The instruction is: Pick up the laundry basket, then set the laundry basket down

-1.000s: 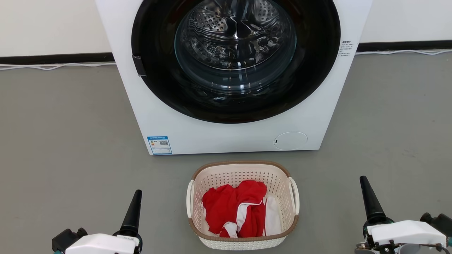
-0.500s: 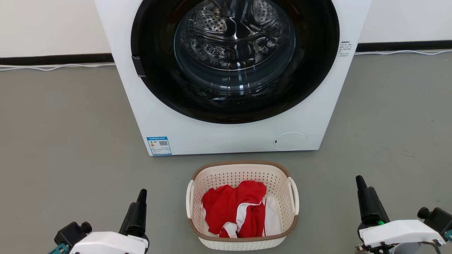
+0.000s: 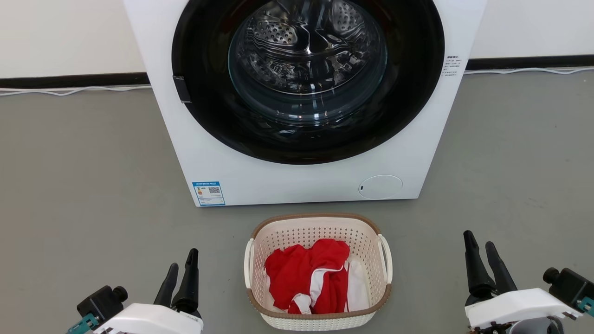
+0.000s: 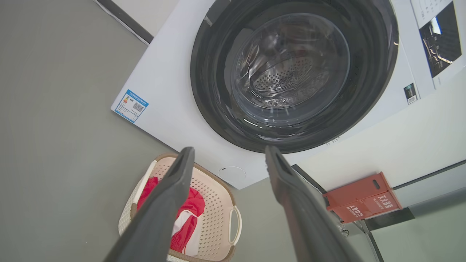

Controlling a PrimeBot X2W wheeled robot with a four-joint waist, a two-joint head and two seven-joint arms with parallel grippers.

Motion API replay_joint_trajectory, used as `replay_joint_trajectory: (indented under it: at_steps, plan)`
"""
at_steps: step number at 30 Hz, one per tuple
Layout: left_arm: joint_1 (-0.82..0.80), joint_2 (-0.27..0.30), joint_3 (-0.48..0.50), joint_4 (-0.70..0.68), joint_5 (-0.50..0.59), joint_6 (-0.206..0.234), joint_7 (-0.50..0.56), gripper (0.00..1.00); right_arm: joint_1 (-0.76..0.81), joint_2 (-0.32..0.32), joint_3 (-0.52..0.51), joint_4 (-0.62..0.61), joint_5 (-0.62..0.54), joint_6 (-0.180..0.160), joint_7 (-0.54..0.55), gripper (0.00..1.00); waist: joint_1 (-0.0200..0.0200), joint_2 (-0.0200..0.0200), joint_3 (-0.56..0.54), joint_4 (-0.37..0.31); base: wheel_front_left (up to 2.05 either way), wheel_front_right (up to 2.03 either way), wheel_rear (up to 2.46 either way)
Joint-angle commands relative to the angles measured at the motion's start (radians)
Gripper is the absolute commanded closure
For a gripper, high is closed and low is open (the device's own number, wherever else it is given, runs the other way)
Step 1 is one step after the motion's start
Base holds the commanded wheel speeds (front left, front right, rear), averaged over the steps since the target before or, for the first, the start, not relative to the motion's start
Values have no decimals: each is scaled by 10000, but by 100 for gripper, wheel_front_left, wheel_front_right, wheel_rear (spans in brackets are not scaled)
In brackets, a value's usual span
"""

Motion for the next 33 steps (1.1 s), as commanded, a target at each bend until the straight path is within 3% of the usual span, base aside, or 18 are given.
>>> replay_joint_trajectory:
  at_steps: [1, 33]
  plan:
    - [-480, 93, 111, -266, 296, -59, -157, 0, -129, -146, 153, -250, -346, 43, -175, 0, -1, 0, -2, -3, 0, 0, 0]
    - [-488, 126, -114, -429, 4461, -32, -1094, 0, -51, -220, 412, 87, -4203, 63, -1106, 0, -1, 0, -85, -49, 0, 0, 0]
